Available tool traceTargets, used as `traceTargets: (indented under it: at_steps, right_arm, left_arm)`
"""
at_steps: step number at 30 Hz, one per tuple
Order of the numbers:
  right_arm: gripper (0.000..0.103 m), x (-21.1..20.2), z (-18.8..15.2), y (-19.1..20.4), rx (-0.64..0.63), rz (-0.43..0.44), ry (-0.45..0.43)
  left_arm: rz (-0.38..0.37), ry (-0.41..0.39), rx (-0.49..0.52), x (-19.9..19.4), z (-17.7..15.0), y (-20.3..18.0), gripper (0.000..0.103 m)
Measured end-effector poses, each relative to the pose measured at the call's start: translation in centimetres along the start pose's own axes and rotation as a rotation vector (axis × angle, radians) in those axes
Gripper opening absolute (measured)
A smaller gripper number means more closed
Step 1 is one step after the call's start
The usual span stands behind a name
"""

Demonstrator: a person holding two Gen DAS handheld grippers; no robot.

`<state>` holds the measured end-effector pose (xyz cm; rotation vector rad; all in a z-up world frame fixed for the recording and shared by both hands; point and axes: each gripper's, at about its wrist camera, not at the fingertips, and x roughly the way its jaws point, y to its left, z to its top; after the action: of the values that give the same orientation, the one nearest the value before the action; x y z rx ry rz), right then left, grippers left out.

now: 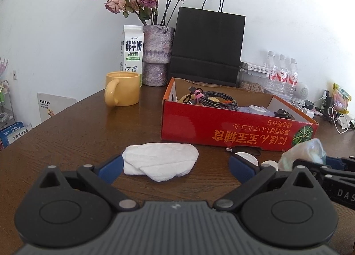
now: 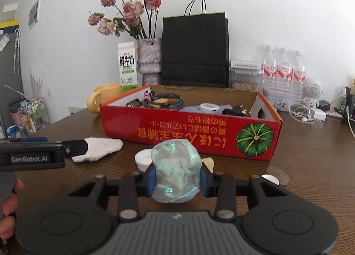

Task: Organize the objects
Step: 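Grasp the clear plastic bag with right tool, then grasp the white cloth with left tool while right tool holds the plastic bag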

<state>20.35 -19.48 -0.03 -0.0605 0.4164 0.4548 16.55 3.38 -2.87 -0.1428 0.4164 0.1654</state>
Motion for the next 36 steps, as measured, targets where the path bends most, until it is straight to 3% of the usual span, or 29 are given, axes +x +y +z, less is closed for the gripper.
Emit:
traceTargets:
  at_steps: [7, 11, 21, 29, 36]
  right_arm:
    - [0.037, -3.2, -0.2, -2.2, 0.091, -0.113, -0.187]
    - [0.037, -3.4, -0.2, -4.0, 0.144, -0.139, -0.181]
    - [0.038, -3.3, -0.3, -3.4, 0.112, -0.138, -0.18]
    - [0.039, -3.5, -0.4, -3.4, 0.117, -0.134, -0.18]
    - [0.039, -3.5, -0.5, -3.6, 0.123, -0.13, -0.181]
  left_arm:
    - [-0.01, 0.025, -0.033, 0.3, 0.0, 0.6, 0.103]
    - [-0.008, 0.038, -0.041, 0.5, 0.0, 0.7, 0.103]
    - [-0.003, 0.076, -0.048, 1.2, 0.0, 0.7, 0.103]
    - [-0.043, 0.152, 0.125, 3.9, 2.2, 0.3, 0.103]
    - [-0.057, 0.274, 0.244, 8.5, 3.8, 0.6, 0.103]
